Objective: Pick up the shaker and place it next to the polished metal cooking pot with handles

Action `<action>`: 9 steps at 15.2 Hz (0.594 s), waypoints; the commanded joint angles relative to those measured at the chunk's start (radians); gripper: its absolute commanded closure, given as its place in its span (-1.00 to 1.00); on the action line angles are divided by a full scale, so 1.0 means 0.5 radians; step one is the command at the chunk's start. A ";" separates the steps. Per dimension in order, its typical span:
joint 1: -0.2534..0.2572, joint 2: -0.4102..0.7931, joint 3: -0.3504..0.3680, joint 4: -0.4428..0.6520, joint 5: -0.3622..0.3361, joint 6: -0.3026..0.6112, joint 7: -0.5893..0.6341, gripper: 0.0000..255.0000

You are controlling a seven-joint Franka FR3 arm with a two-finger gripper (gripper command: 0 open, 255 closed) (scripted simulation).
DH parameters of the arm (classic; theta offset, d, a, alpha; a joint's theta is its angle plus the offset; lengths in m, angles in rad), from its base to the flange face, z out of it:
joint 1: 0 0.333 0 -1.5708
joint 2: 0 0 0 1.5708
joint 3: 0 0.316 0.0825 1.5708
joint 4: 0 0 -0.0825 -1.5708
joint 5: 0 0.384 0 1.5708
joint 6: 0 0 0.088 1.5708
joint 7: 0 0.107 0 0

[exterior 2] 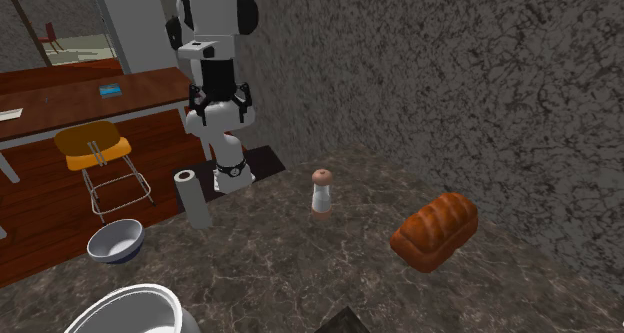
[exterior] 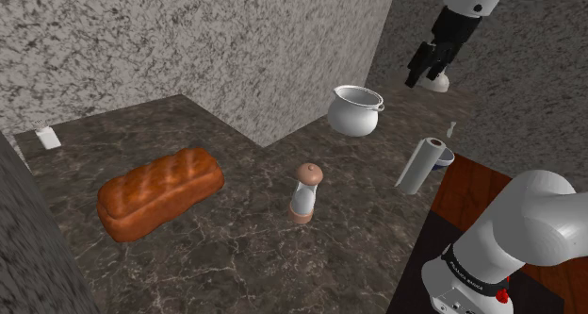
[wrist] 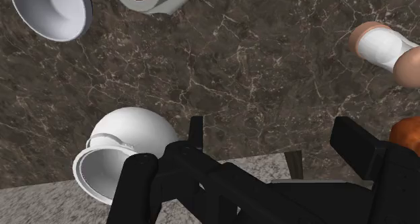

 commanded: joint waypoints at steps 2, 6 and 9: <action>0.015 0.024 0.035 -0.019 0.016 0.028 0.032 -1.00; 0.073 0.140 0.177 -0.077 0.078 0.141 0.157 -1.00; 0.115 0.248 0.283 -0.100 0.119 0.228 0.251 -1.00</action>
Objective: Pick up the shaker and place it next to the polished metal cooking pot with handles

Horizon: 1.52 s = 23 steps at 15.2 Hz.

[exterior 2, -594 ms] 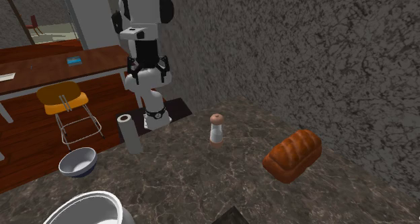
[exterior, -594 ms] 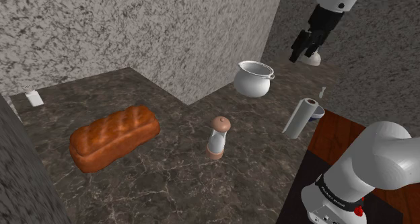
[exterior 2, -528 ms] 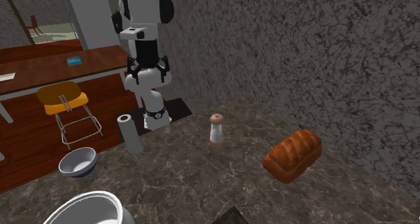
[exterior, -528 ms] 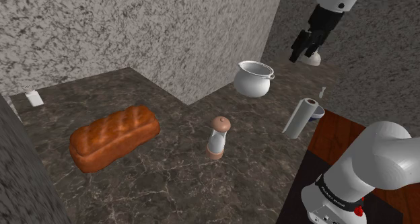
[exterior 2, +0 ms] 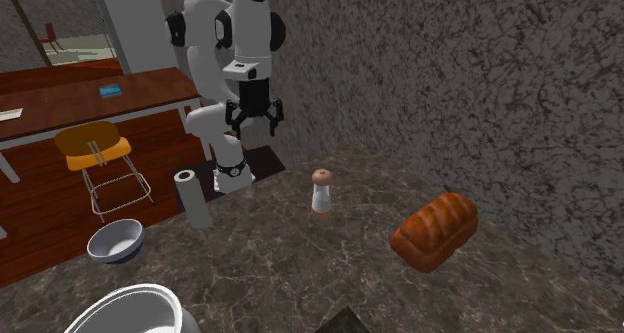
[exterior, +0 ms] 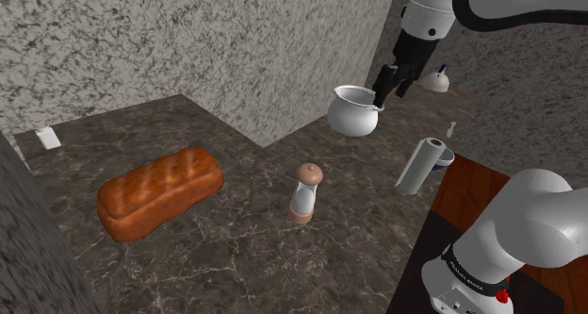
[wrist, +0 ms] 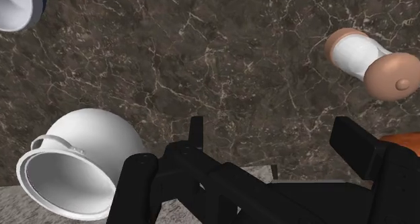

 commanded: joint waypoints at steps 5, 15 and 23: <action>0.074 0.262 0.207 -0.010 0.062 0.184 0.186 -1.00; 0.161 0.833 0.550 0.141 0.045 0.442 0.530 -1.00; 0.181 1.090 0.652 0.156 -0.033 0.615 0.675 -1.00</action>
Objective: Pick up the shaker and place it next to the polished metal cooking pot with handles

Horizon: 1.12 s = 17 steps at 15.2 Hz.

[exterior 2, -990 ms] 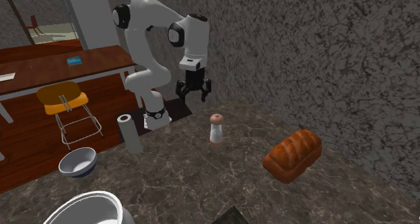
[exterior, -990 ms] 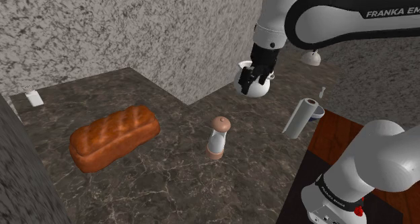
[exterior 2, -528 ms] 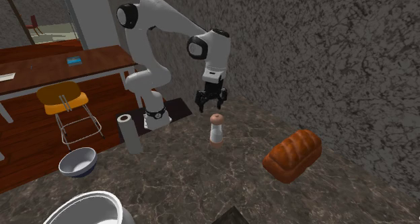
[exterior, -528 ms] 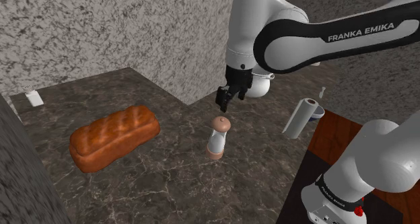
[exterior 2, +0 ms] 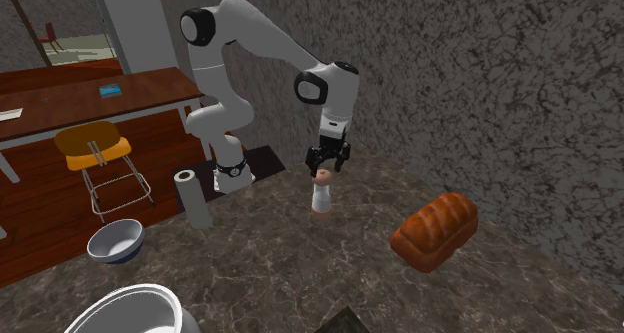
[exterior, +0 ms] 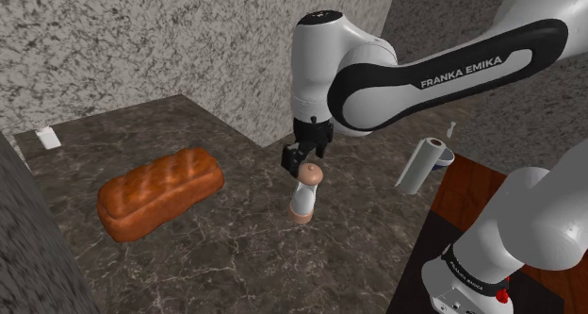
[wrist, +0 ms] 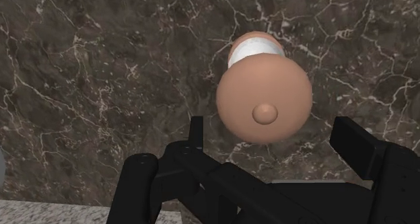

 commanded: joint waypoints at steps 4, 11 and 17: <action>-0.008 0.049 0.003 -0.080 -0.028 0.125 0.023 -1.00; -0.008 0.049 0.003 -0.080 -0.028 0.124 0.023 -1.00; -0.008 0.049 0.003 -0.080 -0.028 0.124 0.023 1.00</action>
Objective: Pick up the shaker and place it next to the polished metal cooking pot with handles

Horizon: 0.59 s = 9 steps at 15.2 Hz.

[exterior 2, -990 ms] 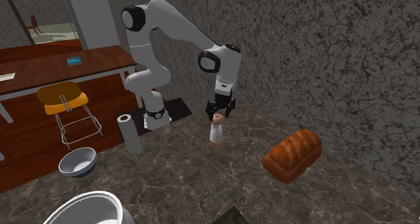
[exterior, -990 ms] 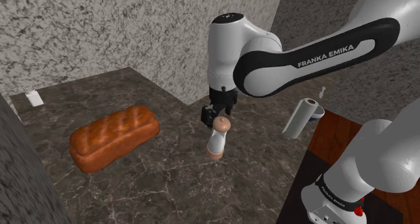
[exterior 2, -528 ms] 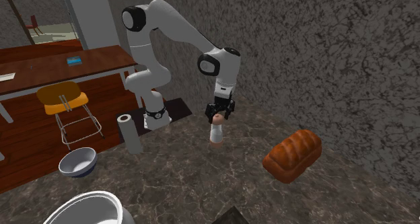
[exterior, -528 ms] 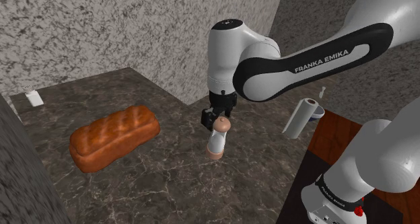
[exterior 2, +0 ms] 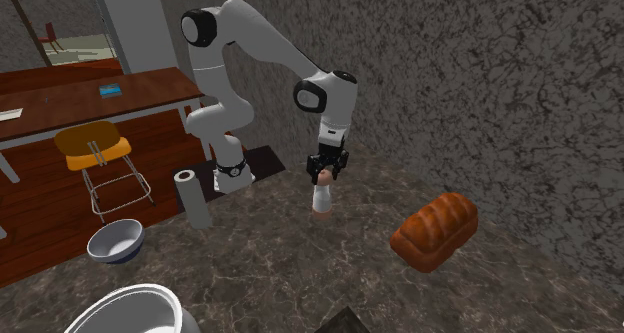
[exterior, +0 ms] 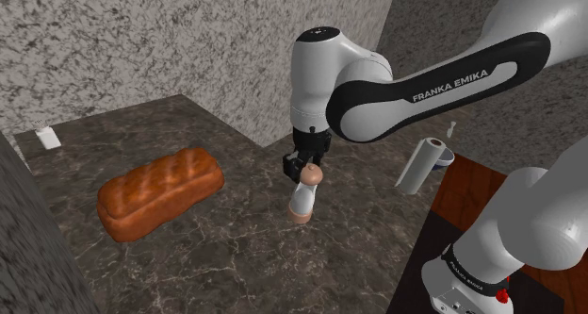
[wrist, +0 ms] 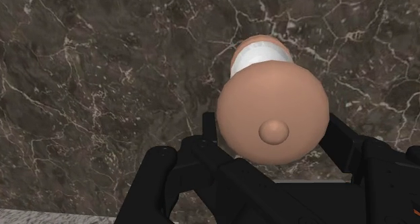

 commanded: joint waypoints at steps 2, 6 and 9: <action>0.000 0.000 0.000 0.000 0.000 0.000 0.000 1.00; 0.002 -0.027 -0.004 0.030 0.015 -0.053 -0.017 1.00; 0.004 -0.064 -0.012 0.079 0.033 -0.134 -0.040 1.00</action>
